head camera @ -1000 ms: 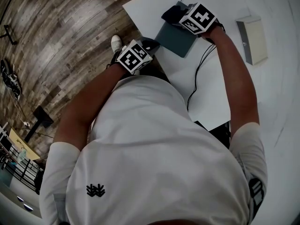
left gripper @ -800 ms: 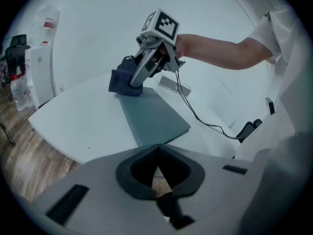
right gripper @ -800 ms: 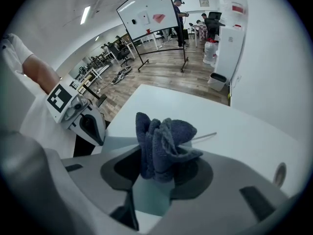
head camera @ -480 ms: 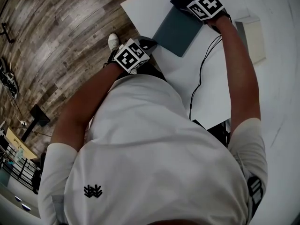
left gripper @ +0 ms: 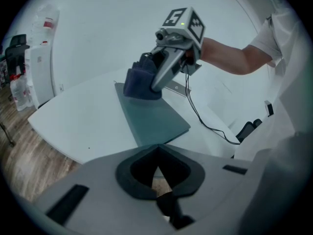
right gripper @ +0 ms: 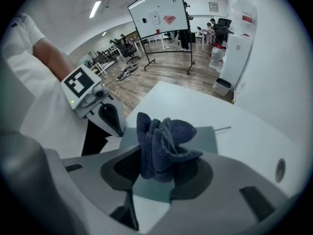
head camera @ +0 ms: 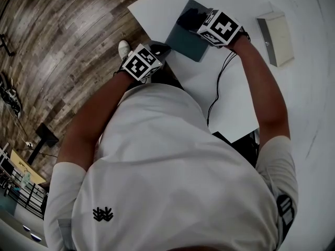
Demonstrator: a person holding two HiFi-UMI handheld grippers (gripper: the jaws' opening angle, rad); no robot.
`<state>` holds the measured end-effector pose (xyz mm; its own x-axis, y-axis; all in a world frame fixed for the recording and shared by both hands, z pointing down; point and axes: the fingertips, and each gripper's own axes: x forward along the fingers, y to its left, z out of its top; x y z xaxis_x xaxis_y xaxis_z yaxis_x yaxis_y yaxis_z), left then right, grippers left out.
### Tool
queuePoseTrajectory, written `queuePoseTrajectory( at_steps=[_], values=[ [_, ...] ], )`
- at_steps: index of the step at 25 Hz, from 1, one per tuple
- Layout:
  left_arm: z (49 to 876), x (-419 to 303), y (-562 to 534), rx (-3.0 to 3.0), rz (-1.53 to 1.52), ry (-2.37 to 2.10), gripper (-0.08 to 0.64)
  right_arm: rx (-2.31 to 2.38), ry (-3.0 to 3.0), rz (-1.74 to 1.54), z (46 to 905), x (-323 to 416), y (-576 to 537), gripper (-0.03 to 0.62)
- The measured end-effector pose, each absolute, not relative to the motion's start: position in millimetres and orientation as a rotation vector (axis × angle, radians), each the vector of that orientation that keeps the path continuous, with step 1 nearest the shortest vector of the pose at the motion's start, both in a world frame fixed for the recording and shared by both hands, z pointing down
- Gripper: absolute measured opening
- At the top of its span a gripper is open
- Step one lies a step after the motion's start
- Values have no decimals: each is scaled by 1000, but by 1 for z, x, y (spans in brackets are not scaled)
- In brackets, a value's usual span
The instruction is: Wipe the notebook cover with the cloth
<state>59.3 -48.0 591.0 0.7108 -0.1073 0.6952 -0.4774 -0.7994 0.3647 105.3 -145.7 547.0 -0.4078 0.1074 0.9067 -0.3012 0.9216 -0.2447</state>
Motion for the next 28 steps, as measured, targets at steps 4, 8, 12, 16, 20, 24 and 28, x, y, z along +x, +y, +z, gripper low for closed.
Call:
queuePoseTrajectory(
  at_steps=[4,8,12,16,20,24,28],
  values=[
    [590,59,-48,2389,927,-430,6,38,-1936,517,554,94,-88,158],
    [590,58,-48,2389,913,-430,6,-4,-1932,561,560,85,-60,158],
    [589,58,-48,2387,915,-427,6,-19,-1930,568,567,82,-58,158],
    [589,59,-48,2386,913,-429,6,-22,-1938,579,567,86,-67,158],
    [589,59,-47,2383,910,-426,6,7,-1937,573,569,96,-87,158],
    [588,58,-47,2383,909,-429,6,62,-1939,567,569,109,-117,158],
    [589,59,-48,2386,905,-433,6,118,-1933,570,571,126,-148,158]
  ],
)
